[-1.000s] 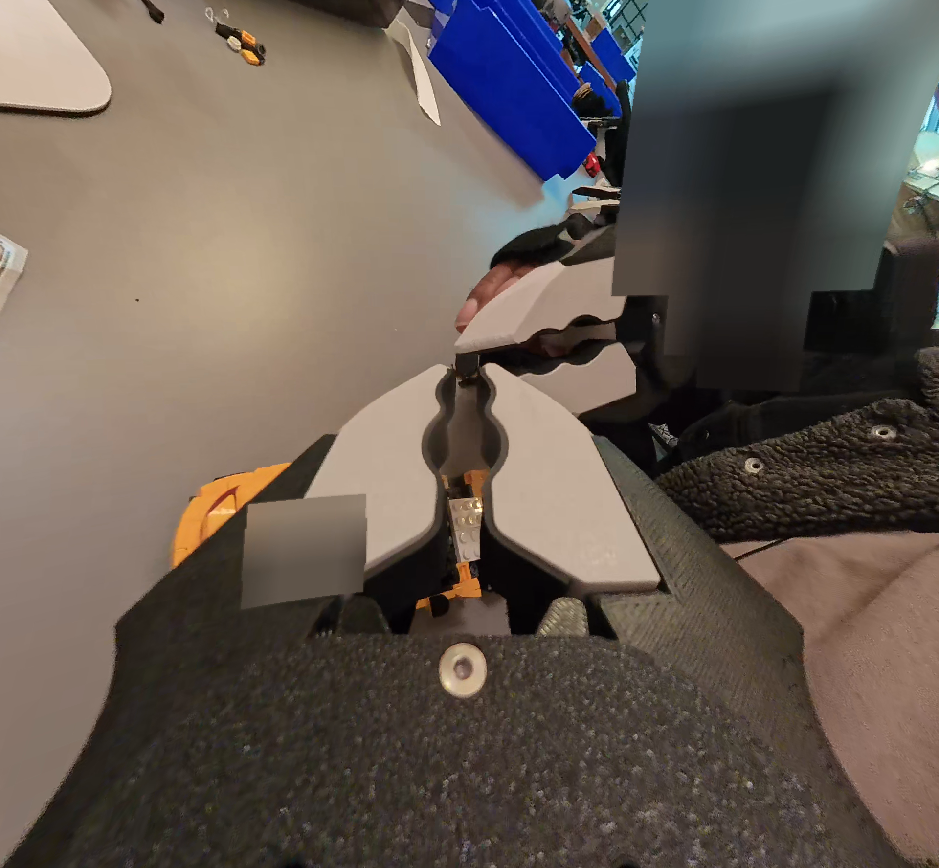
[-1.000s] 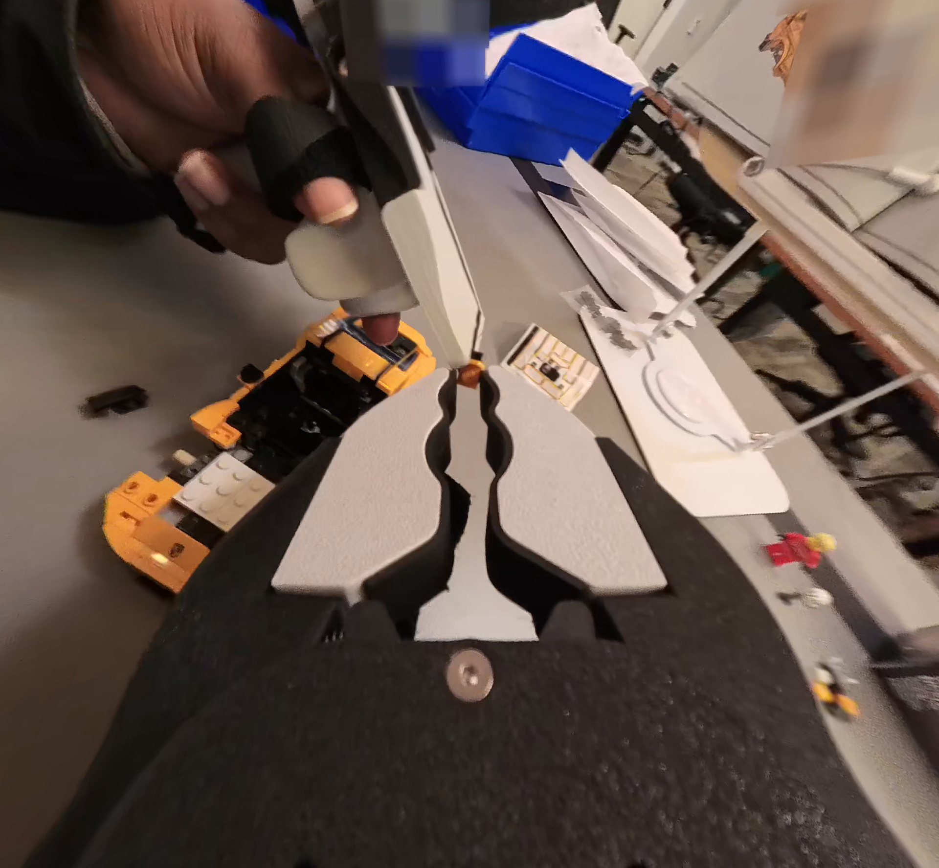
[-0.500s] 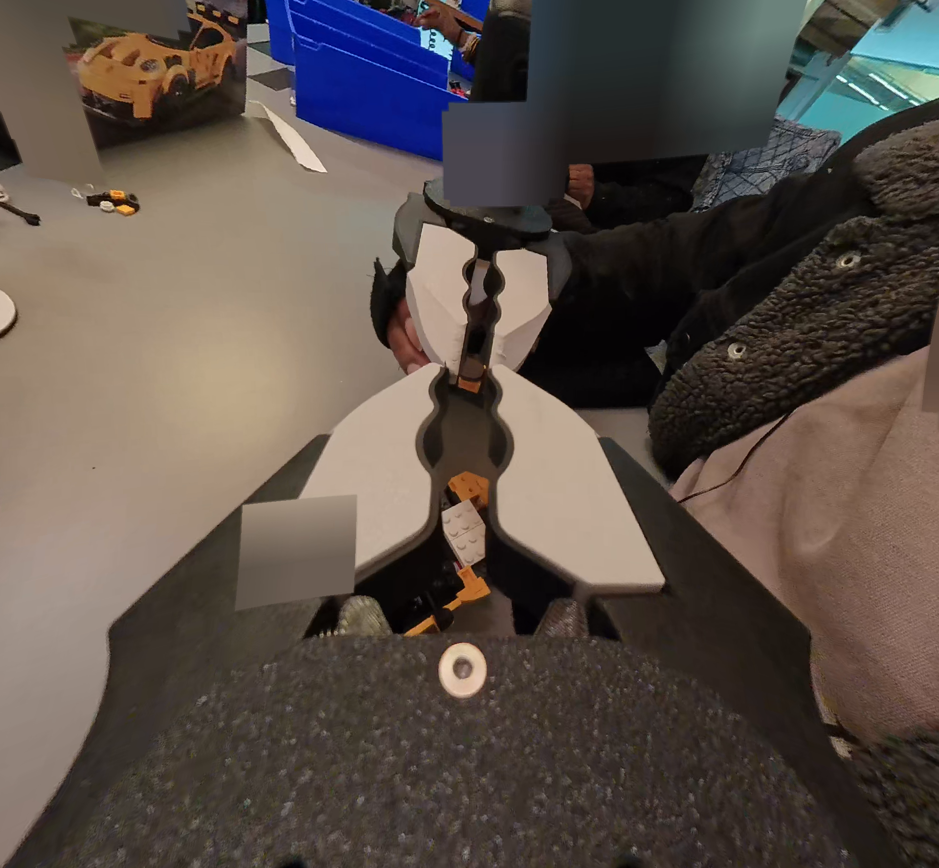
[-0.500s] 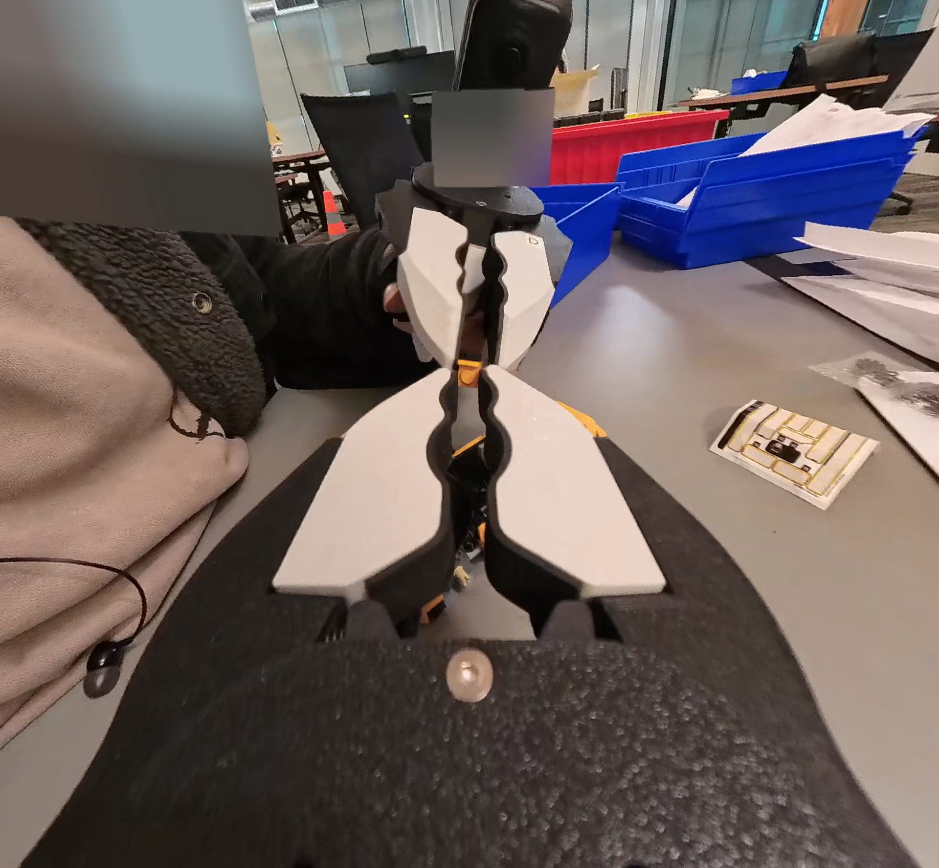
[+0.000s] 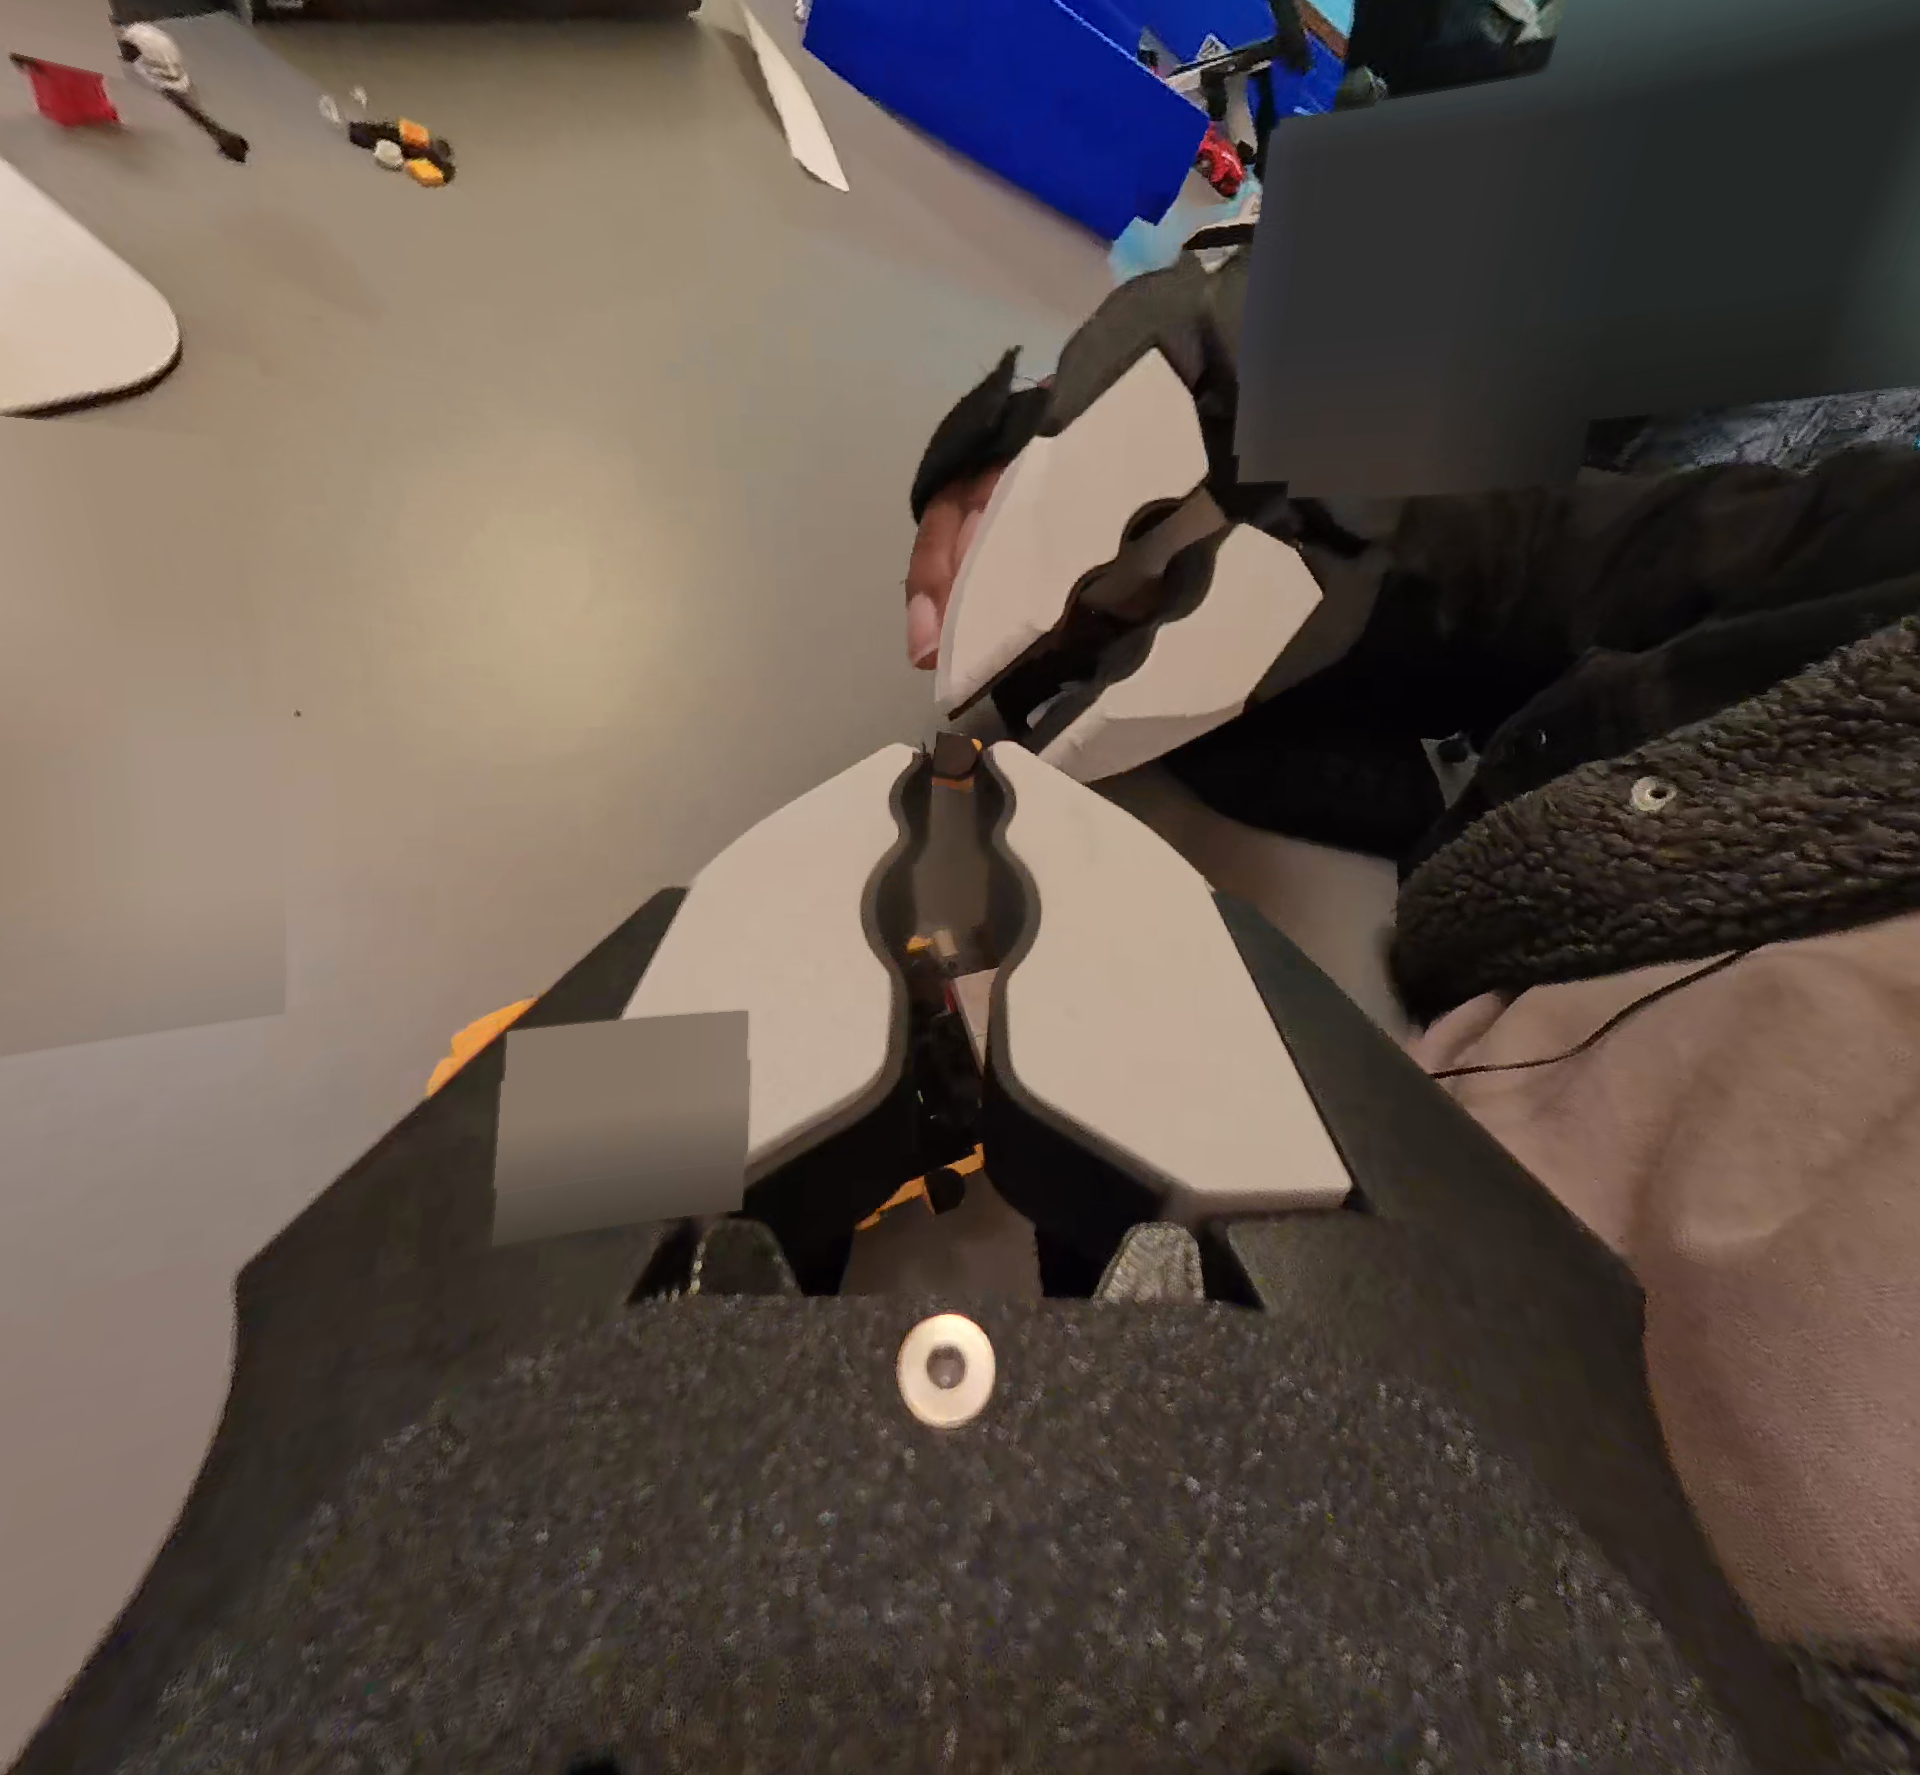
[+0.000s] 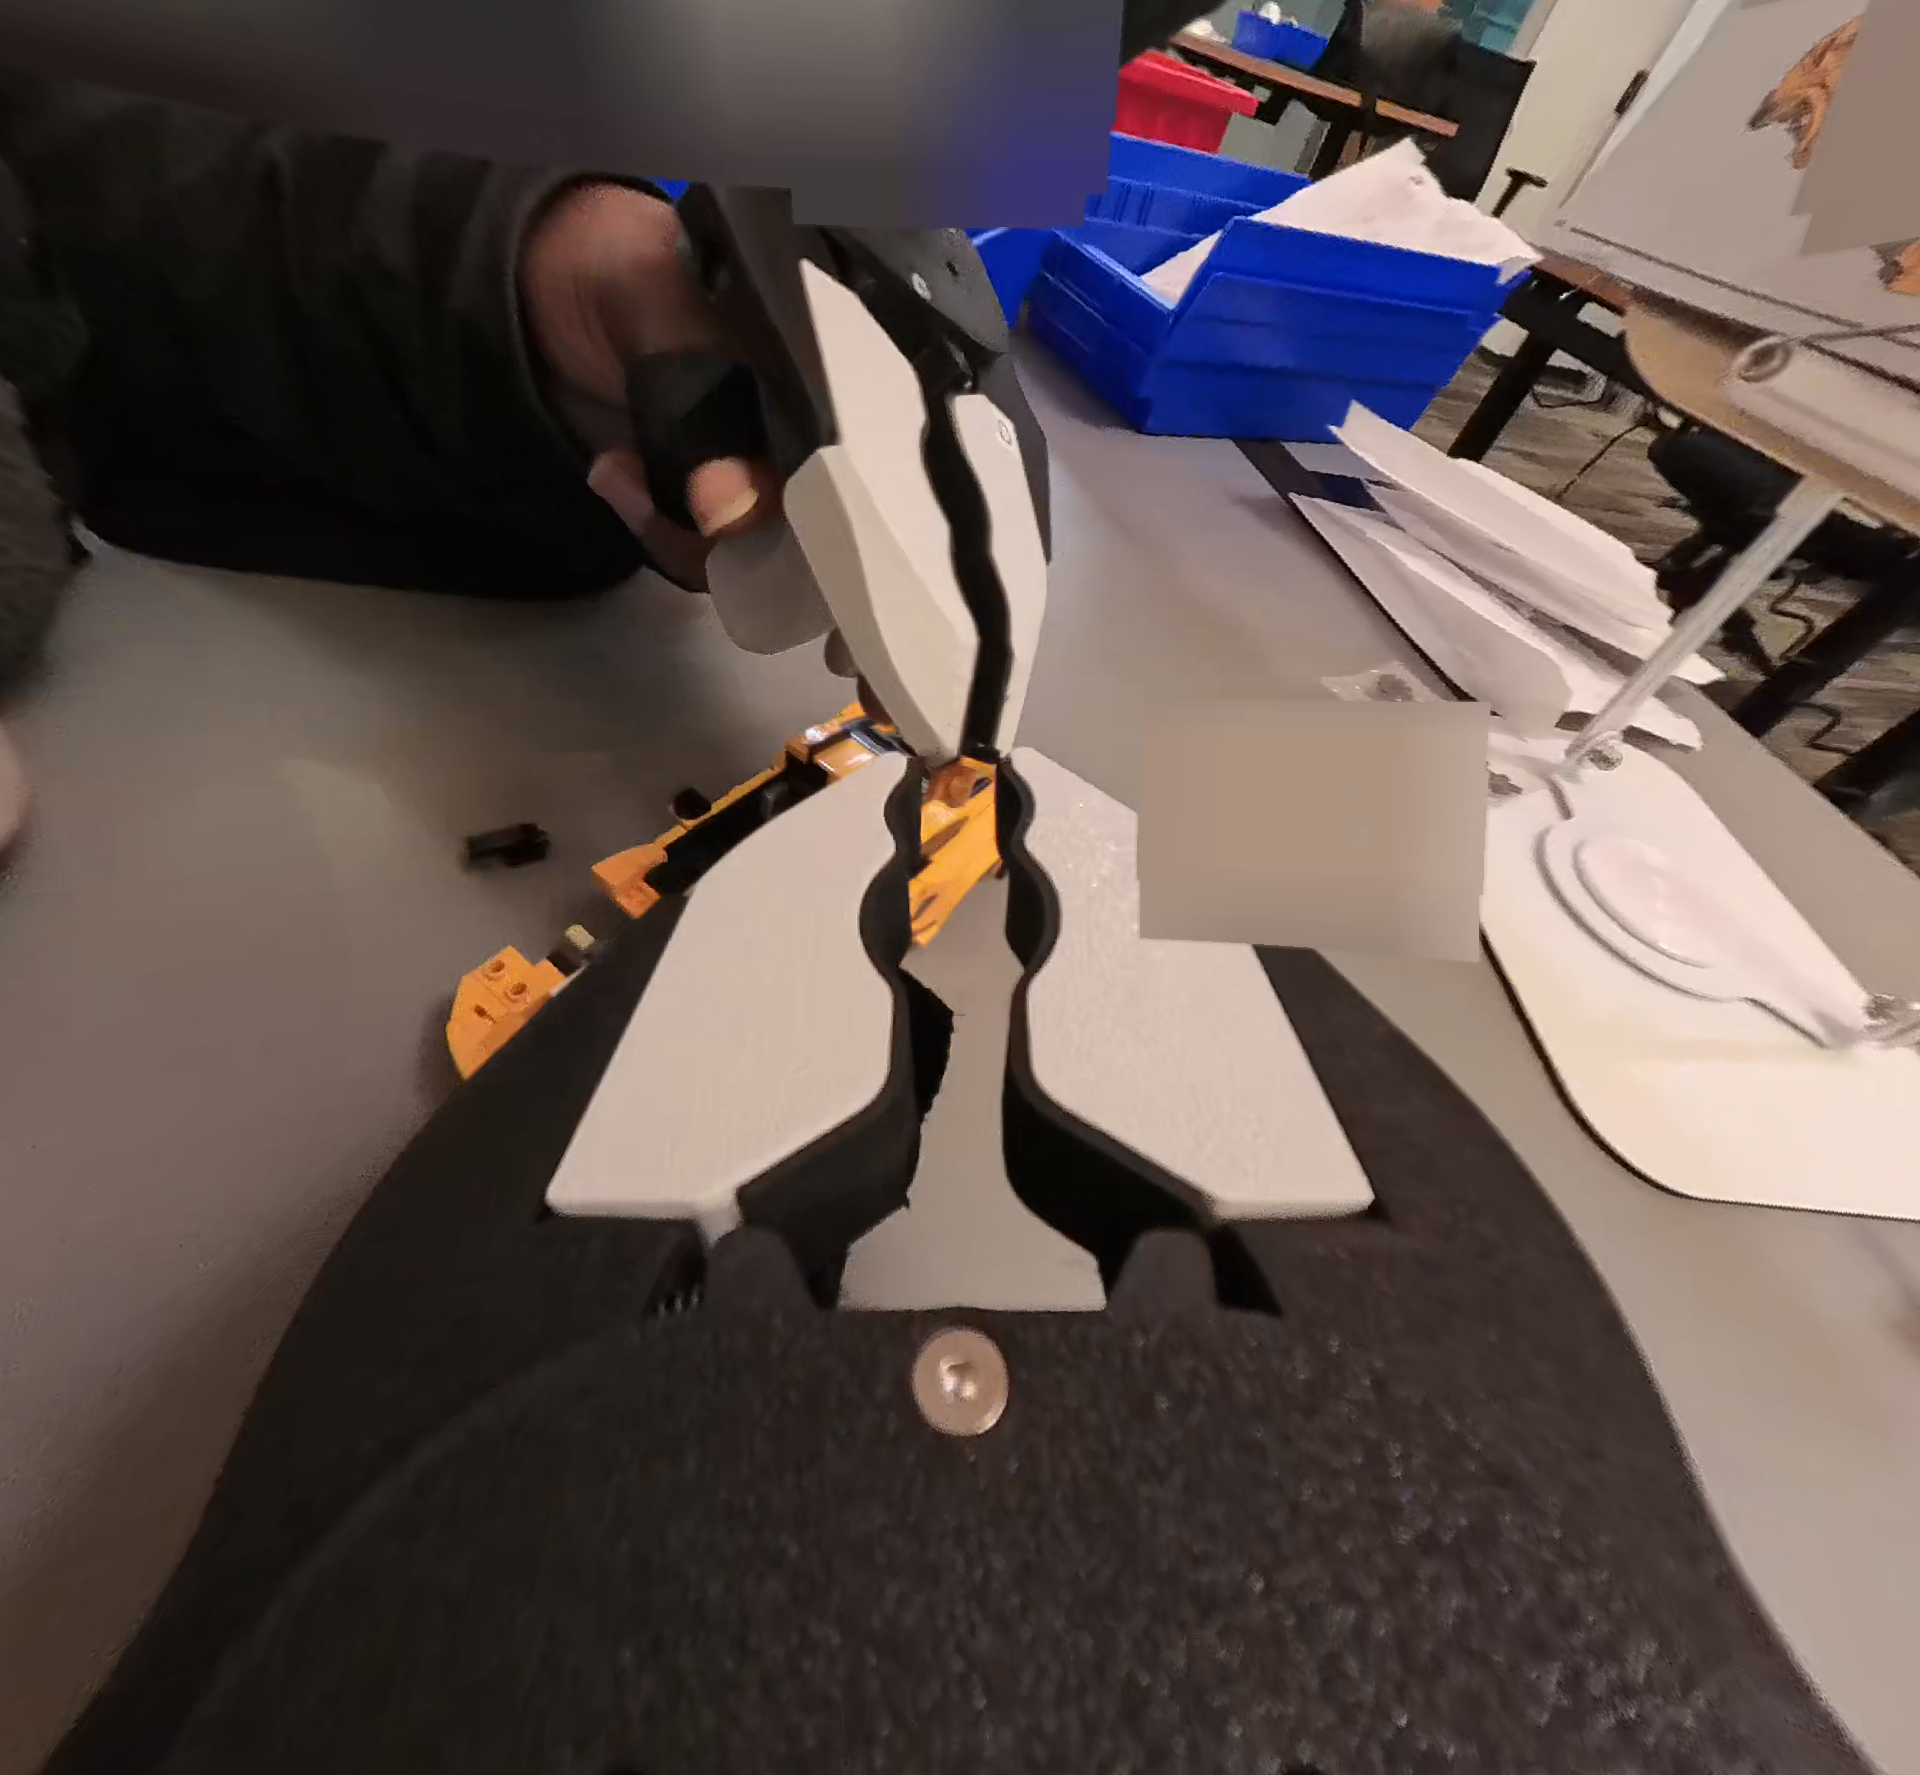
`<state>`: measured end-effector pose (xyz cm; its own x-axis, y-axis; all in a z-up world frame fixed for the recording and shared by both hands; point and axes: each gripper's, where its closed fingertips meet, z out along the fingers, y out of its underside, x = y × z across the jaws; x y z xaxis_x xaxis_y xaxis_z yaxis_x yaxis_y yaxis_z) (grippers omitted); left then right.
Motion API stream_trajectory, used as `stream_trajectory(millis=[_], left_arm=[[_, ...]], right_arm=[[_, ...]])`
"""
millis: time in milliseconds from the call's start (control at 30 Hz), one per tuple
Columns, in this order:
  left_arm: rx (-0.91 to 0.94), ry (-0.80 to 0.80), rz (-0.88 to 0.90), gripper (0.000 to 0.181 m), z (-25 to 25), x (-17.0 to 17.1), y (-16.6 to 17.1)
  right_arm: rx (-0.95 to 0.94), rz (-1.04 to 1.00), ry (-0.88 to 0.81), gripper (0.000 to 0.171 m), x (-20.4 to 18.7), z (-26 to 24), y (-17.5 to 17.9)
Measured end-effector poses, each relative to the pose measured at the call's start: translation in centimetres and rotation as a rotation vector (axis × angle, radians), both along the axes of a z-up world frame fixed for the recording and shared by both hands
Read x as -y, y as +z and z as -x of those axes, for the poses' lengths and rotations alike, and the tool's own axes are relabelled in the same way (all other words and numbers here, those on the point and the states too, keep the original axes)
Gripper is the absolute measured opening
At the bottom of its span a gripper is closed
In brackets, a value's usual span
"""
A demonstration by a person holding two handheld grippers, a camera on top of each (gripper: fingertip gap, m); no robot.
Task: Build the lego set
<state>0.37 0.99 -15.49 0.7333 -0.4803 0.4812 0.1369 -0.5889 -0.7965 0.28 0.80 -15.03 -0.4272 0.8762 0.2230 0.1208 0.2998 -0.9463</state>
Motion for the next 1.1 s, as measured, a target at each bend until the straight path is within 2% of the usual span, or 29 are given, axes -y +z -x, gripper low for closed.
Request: stream_trajectory(millis=[100, 267, 500, 567, 767, 1100], left_arm=[[0.044, 0.027, 0.047, 0.008, 0.2, -0.2, -0.3], [0.054, 0.027, 0.078, 0.008, -0.1, -0.2, -0.7], [0.067, 0.02, 0.084, 0.009, 0.0, -0.1, -0.8], [0.088, -0.006, 0.076, 0.016, 0.0, 0.1, -0.5], [0.049, -0.108, 0.012, 0.014, -0.9, 1.1, 0.3], [0.099, -0.079, 0.014, 0.008, -0.8, 0.7, 0.5]], right_arm=[[0.016, -0.092, -0.022, 0.017, 0.2, 0.2, -0.7], [0.031, -0.182, -0.089, 0.014, -0.2, 0.8, -1.4], [0.011, -0.121, -0.051, 0.012, 0.0, 0.7, -1.6], [-0.011, -0.095, -0.044, 0.011, -0.1, 0.7, -1.3], [-0.081, -0.024, 0.01, 0.011, 0.1, 0.2, -0.1], [-0.1, -0.049, 0.028, 0.011, 0.8, 0.2, -0.2]])
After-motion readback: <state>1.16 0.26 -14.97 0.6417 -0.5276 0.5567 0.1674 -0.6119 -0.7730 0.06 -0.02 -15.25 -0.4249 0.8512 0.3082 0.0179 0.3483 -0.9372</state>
